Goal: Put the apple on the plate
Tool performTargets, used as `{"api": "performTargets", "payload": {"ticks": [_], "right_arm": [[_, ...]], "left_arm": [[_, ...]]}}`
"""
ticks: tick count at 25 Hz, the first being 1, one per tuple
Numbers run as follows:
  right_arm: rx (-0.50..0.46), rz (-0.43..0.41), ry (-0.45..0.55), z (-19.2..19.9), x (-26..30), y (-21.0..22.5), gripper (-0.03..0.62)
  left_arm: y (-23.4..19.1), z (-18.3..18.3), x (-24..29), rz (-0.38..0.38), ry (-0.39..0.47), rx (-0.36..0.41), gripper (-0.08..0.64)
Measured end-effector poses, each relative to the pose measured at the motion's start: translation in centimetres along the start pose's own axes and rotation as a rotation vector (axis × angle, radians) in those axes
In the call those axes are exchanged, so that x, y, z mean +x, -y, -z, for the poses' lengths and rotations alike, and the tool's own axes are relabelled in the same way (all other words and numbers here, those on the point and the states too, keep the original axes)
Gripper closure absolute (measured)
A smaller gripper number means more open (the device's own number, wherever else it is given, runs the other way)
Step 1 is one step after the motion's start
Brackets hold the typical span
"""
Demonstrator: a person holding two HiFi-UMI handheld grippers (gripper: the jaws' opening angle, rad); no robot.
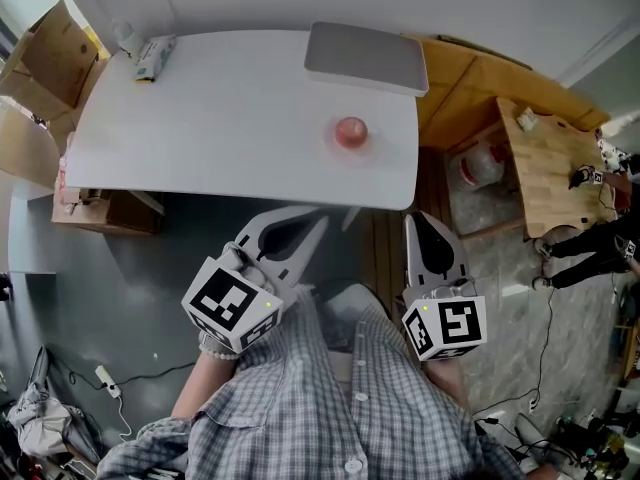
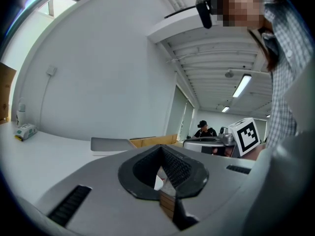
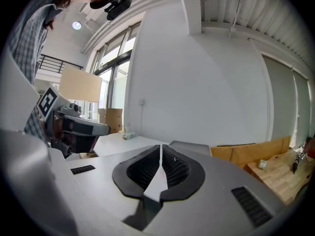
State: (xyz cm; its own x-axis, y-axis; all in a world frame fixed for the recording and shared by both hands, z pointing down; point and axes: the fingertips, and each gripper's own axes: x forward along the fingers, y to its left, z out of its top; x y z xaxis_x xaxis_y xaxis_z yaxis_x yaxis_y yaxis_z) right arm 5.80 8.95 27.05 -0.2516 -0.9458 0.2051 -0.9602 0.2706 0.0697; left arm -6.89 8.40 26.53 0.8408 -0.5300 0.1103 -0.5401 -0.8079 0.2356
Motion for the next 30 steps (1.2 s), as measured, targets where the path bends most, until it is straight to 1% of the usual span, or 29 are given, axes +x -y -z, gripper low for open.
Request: {"api": "performTargets", "payload": {"ticks": [6, 9, 19, 25, 30], "right_arm": [[-0.01, 0.018, -0.012, -0.1, 0.5, 1.2, 0.563], [-0.011, 0.007, -0.016, 0.0, 1.4, 1.8, 0.563], [-0.002, -0.085, -0.025, 0.2, 6.7, 3.7, 0.563], [-0.007, -0.131, -0.049, 0.4, 10.0, 6.5, 0.563], [-0.016, -0.176, -0.078, 0.9, 13.1, 8.9, 0.563]], "left_arm": [[-0.7, 0.0, 0.5, -0.007, 0.009, -0.015, 0.551], [-1.4, 0.0, 1.0, -0.024, 0.011, -0.02, 0.551], [-4.4, -0.4, 3.8, -0.11, 0.004, -0.044, 0.551], [-6.3, -0.8, 7.4, -0.148, -0.007, -0.065, 0.551], [-8.2, -0.6, 10.4, -0.207, -0.03, -0.081, 0.551]]}}
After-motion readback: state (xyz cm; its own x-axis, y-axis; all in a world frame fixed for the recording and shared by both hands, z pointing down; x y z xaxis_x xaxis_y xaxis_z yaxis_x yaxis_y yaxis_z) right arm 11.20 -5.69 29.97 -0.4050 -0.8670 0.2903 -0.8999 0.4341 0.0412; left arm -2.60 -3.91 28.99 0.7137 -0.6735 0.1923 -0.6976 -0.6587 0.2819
